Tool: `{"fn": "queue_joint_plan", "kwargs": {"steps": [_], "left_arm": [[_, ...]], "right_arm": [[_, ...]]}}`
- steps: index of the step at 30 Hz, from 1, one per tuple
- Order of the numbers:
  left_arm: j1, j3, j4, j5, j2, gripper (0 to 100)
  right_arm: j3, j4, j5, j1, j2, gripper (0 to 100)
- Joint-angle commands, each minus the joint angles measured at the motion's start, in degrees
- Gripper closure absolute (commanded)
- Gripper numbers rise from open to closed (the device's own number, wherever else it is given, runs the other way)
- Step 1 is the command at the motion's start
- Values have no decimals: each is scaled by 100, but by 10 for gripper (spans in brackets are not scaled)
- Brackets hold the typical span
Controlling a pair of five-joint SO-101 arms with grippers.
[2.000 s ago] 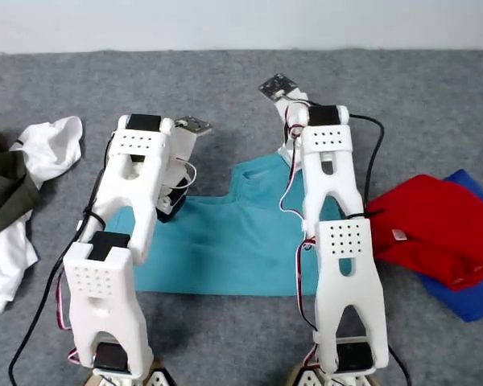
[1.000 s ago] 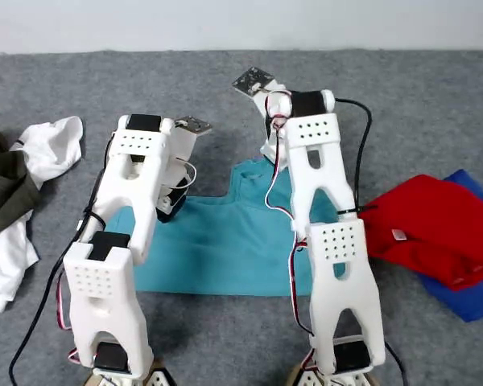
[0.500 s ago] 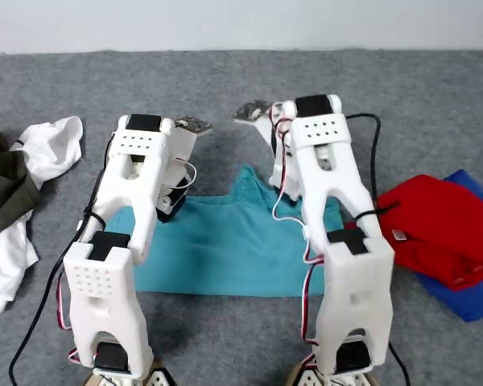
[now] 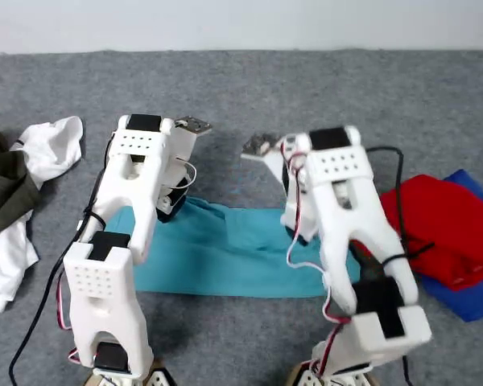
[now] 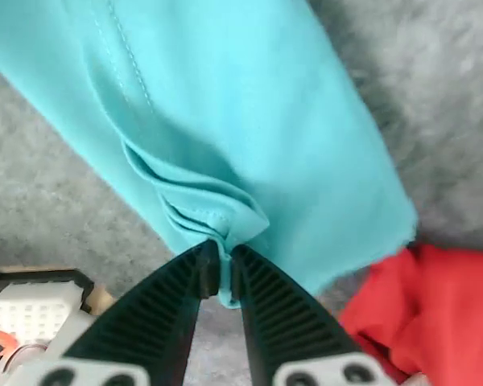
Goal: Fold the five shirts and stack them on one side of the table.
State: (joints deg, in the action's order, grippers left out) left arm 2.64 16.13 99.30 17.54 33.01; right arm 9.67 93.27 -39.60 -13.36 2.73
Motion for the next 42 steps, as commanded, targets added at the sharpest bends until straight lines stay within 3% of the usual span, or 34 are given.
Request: {"fn": "queue_joint_plan", "kwargs": {"steps": [1,5,10,13,18,24,27,42], "left_arm": [[62,13,114,-9,-105,985],[53,13,114,-9,-114,985],[18,22,114,-9,-167,985],[-237,57,123,-62,-176,985],[-1064,295,123,-818,-176,973],[-1978,101,132,-870,-492,829],[-2356,-101,132,-844,-826,803],[-2681,-699,-229,-378,-879,804]], "right_arm": [[1327,-1095,-18,-31,-585,985],[2382,-1930,79,4,-796,890],[2488,-1930,826,22,-1376,741],[2215,-1508,879,13,-2105,742],[1776,-760,1266,22,-3152,741],[1802,-321,1767,22,-3371,742],[1802,-356,1855,22,-3380,742],[1802,-356,1855,13,-3380,742]]}}
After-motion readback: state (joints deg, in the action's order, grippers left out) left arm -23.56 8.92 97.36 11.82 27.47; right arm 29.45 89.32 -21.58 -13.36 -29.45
